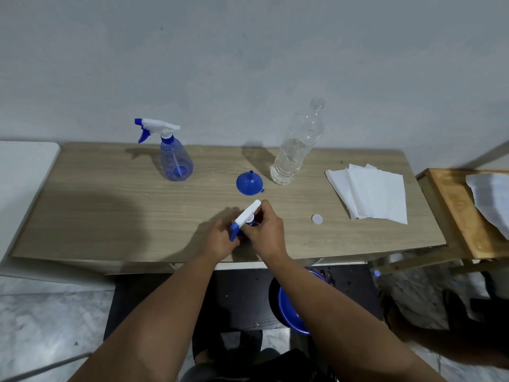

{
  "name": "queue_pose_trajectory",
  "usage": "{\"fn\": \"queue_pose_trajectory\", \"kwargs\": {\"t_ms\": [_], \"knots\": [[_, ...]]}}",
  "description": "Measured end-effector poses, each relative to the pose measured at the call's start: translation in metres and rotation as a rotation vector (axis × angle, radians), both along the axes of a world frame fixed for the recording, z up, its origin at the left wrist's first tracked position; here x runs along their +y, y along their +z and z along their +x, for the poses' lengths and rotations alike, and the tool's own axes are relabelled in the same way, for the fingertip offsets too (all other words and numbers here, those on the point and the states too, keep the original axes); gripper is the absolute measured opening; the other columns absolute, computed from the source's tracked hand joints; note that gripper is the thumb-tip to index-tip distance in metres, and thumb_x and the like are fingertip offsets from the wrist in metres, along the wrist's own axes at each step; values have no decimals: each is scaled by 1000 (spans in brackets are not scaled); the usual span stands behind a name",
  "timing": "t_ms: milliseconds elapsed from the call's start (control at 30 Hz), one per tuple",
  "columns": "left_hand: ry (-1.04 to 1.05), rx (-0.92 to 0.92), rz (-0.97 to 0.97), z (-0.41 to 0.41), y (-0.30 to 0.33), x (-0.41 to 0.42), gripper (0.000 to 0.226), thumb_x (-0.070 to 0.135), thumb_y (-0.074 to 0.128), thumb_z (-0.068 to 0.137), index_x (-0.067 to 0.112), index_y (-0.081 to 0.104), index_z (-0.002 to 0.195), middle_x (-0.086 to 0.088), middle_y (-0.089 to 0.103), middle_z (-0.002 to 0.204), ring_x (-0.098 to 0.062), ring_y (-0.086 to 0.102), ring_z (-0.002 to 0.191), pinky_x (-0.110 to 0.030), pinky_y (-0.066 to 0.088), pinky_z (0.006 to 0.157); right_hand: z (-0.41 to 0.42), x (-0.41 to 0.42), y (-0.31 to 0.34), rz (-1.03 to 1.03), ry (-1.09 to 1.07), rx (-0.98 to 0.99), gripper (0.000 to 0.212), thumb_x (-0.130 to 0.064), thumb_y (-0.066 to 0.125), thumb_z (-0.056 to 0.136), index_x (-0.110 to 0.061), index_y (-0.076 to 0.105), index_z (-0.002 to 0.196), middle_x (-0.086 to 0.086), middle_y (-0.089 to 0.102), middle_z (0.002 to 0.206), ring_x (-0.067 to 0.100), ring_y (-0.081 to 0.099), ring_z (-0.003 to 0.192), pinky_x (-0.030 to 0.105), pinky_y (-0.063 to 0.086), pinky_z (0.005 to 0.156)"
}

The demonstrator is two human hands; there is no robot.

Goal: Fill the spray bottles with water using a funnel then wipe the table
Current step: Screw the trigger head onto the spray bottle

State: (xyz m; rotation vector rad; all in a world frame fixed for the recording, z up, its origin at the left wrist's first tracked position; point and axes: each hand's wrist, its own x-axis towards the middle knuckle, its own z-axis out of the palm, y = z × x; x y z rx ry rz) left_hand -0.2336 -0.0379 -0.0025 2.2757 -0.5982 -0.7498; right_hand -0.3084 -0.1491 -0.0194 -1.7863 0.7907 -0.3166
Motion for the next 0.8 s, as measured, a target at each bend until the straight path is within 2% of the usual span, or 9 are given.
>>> {"fn": "queue_pose_trajectory", "kwargs": {"t_ms": [100,200,233,333,433,500,600,700,800], "knots": [[10,9,-6,2,-2,1,34,-3,63,83,8,66,116,1,57,85,-29,63,88,-17,34,55,4,-3,2,-47,26,32,43,-17,89,74,-29,51,90,-7,69,82,12,68,75,41,60,72],[22,-5,-58,3,-4,0,36,-2,64,84,10,67,117,2,59,91,-25,62,90,-16,33,63,-4,-10,-1,53,157,-44,51,-8,80,81,-26,59,124,-9,72,94,10,70,88,34,60,85],[36,7,-78,3,-4,0,34,0,65,85,13,67,116,3,61,92,-23,63,90,-16,34,67,-7,-13,-3,73,187,-69,49,-5,76,84,-21,62,128,-6,73,99,11,70,93,34,58,90],[79,59,-52,2,-10,-1,28,9,70,85,11,68,112,-5,70,98,-25,64,91,-18,33,64,-10,-14,-6,72,166,-91,28,-6,77,88,-12,68,114,2,75,101,15,72,95,36,58,89],[93,95,-49,4,-10,1,32,7,72,82,8,68,113,-10,71,103,-20,60,85,-18,32,60,-1,-9,-3,36,70,-33,36,-14,87,78,-15,59,101,-2,73,90,10,69,80,34,60,74],[95,107,-57,5,-13,0,34,8,75,81,9,68,114,-8,71,101,-20,63,89,-18,34,62,-1,-11,-3,43,101,-24,38,-14,86,79,-17,60,106,-3,72,91,6,67,79,31,59,75],[82,112,-39,6,-13,1,35,12,76,81,14,69,115,-4,71,102,-18,63,90,-16,36,58,-6,-18,-8,99,165,-52,34,-9,81,88,-12,70,120,2,76,104,14,71,94,33,58,88],[83,138,-38,5,-14,2,28,10,75,77,17,70,104,-1,72,93,-18,65,85,-17,40,60,-7,-17,-7,100,136,-74,30,-8,84,86,-8,75,114,6,79,102,17,74,94,35,59,87],[112,114,-50,7,-18,6,25,21,81,68,23,69,89,4,72,81,-11,68,75,-24,48,66,-2,-16,-3,76,67,-71,26,-12,92,78,-11,70,93,-11,75,82,3,70,75,24,54,73]]}}
